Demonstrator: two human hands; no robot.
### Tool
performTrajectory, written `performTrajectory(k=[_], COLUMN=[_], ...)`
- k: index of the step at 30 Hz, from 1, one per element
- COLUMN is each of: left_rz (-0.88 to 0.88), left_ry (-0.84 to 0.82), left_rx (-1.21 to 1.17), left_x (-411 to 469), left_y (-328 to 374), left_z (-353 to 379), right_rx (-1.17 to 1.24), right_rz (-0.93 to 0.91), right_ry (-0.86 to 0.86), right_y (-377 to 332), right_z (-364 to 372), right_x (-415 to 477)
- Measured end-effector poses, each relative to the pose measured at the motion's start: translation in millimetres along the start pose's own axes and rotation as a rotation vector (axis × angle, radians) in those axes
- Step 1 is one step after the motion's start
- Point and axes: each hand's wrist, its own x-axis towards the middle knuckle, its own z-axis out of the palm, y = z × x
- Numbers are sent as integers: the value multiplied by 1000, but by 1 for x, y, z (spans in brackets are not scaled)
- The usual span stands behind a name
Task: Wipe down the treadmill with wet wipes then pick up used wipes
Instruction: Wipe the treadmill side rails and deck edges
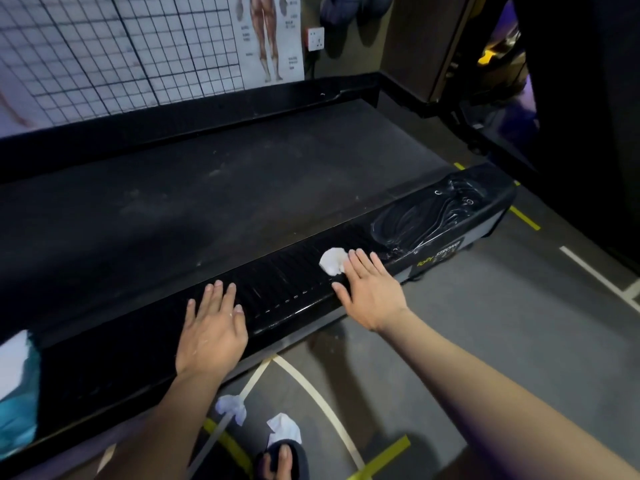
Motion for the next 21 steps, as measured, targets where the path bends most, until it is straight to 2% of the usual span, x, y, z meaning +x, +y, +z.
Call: performTrajectory(k=[5,8,11,16,21], left_rz=[6,-9,23,82,16], left_ry=[1,33,84,73,98], left_rx=[-34,-36,-44,-100,-227], left_x=[1,1,9,30,33], left_y=[0,-1,14,38,34], left_z=[-1,-3,-7,-2,6], right_rx=[47,130,230,356,520], right_rz=[0,72,-46,-102,-452], right_ry=[126,205,289,192,72], right_y=[2,-1,-9,-24,-90], right_z=[9,8,12,21,31], right_x=[-2,2,1,-6,-43])
